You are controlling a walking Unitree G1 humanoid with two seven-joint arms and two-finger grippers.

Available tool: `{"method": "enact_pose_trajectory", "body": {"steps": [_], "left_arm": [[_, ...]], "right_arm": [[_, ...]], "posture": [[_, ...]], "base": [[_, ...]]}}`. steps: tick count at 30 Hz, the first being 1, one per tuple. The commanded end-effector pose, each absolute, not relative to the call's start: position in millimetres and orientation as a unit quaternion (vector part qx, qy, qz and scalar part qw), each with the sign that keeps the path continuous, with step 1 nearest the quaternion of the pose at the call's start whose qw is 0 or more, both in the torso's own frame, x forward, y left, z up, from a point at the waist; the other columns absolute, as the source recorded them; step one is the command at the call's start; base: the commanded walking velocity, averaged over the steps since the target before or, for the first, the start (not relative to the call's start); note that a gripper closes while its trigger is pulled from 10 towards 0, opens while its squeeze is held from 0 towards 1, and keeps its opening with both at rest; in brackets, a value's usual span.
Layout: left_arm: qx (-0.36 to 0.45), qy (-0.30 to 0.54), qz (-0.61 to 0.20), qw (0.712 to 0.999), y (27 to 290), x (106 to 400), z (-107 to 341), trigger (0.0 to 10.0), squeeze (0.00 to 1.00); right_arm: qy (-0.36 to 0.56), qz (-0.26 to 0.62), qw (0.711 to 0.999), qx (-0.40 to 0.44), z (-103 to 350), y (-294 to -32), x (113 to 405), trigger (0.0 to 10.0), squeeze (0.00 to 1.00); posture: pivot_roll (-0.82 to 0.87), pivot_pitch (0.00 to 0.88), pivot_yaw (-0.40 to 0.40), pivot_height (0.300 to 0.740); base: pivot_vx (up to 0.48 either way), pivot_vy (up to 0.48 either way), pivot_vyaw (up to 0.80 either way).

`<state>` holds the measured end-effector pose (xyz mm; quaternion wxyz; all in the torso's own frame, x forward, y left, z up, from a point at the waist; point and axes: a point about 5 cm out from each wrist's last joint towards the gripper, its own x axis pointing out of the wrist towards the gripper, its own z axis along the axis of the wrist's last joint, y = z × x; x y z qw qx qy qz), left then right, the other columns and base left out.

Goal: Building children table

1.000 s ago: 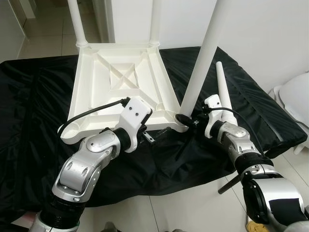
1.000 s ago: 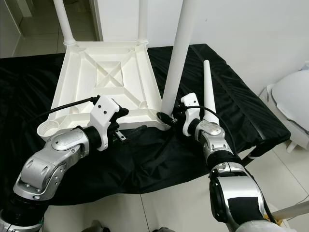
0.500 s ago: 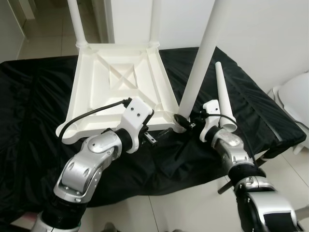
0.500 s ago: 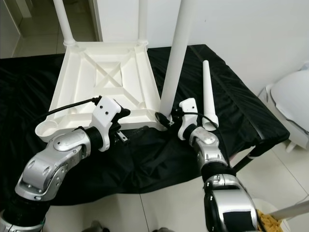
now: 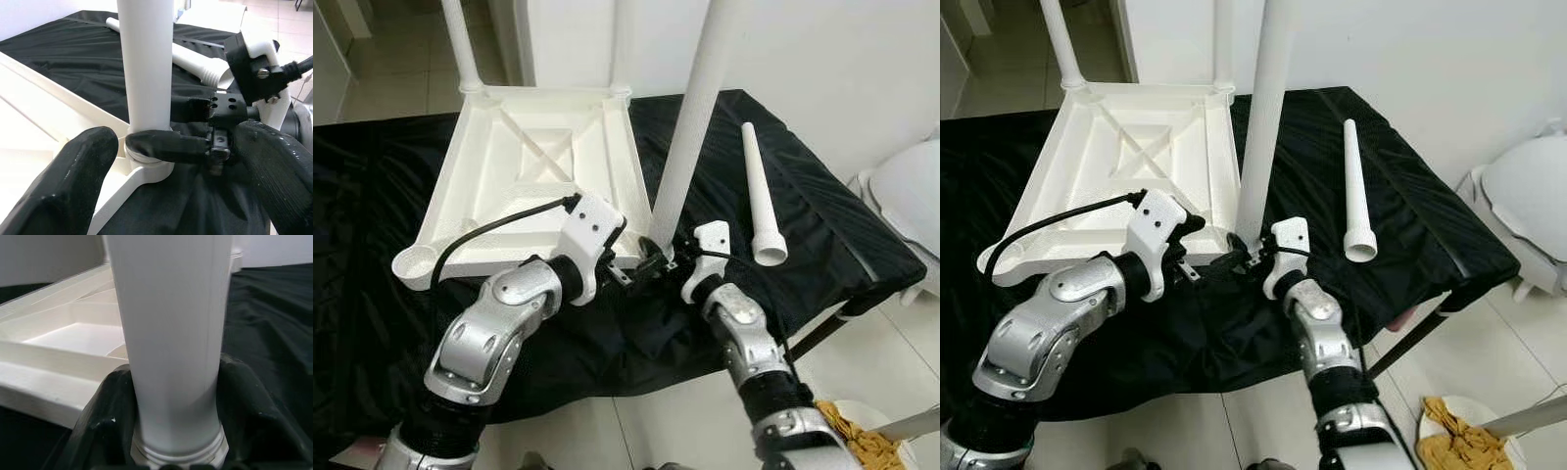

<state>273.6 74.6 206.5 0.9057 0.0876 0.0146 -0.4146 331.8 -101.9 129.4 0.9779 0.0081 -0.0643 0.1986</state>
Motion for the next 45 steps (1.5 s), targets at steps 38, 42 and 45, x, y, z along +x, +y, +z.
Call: {"method": "enact_pose_trajectory", "body": {"steps": [38, 42, 45], "left_arm": [[0.09, 0.016, -0.41, 0.908, 74, 274, 203, 10.0, 0.0], [0.091, 0.016, -0.41, 0.907, 74, 274, 204, 10.0, 0.0], [0.09, 0.016, -0.41, 0.908, 74, 275, 204, 10.0, 0.0]], "right_arm": [[-0.058, 0.102, 0.993, -0.029, 142, -129, 339, 10.0, 0.0], [-0.048, 0.152, 0.987, -0.033, 143, -133, 345, 10.0, 0.0], [-0.039, 0.181, 0.982, -0.037, 143, -135, 348, 10.0, 0.0]], "posture": [[-0.04, 0.038, -0.033, 0.74], [-0.04, 0.033, -0.034, 0.74], [-0.04, 0.033, -0.035, 0.74]], "base": [[0.0, 0.0, 0.0], [0.0, 0.0, 0.0], [0.0, 0.0, 0.0]]}}
